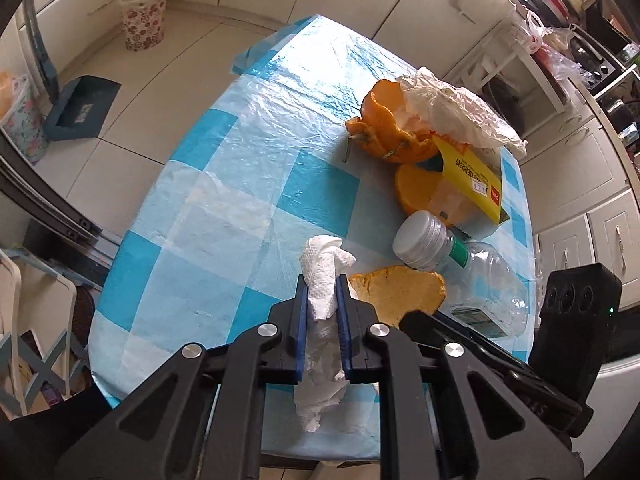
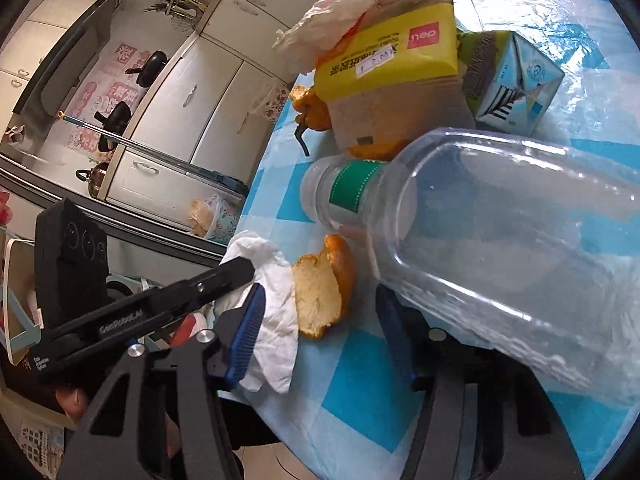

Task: Collect trash
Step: 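Grasp the crumpled white tissue on the table with the left tool, then grasp the bread crust with the right tool while the left tool holds tissue, then drop the bread crust and tissue into the yellow basin with both tools, then move both tools back over the table toward the clear plastic bottle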

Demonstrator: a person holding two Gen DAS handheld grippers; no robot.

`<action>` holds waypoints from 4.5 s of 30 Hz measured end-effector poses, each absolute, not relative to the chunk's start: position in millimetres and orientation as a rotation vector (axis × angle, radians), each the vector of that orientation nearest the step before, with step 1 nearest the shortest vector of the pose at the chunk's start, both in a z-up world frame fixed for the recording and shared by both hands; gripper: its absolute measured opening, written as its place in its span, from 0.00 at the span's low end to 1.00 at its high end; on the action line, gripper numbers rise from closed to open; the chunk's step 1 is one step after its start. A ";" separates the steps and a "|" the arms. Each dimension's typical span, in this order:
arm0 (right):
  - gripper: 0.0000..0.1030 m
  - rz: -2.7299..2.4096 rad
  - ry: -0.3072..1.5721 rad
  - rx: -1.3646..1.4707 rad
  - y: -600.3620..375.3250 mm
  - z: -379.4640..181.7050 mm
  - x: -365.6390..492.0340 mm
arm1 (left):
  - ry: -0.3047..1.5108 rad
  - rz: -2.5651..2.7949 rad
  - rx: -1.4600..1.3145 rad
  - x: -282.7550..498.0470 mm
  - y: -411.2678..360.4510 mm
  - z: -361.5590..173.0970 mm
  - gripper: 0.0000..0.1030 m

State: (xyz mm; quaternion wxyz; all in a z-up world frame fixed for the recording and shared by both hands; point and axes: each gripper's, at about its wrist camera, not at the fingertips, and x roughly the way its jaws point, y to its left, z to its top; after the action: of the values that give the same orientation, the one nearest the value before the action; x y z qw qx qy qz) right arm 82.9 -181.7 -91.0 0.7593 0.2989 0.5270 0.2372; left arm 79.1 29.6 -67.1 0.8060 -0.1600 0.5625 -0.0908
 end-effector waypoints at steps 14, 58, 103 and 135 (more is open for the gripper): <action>0.07 0.511 1.090 0.263 -166.4 -47.8 68.5 | 1.166 -0.147 -0.391 75.7 60.4 -62.7 0.12; 0.07 0.254 0.878 0.229 -334.1 31.0 -16.7 | 0.772 -0.316 0.018 13.5 -104.5 11.8 0.12; 0.57 -0.382 0.770 0.627 -622.6 2.6 -89.6 | 1.292 -0.688 0.055 -30.8 -505.5 -144.2 0.41; 0.85 0.063 0.531 0.139 -349.8 84.8 -44.2 | 0.662 -0.165 0.140 -0.9 -129.8 39.7 0.87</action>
State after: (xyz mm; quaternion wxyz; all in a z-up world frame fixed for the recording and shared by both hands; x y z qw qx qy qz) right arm -44.2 -349.8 84.8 0.9621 0.0686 0.2621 0.0310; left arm -0.9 -129.8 39.7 0.9400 0.0688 0.3243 -0.0808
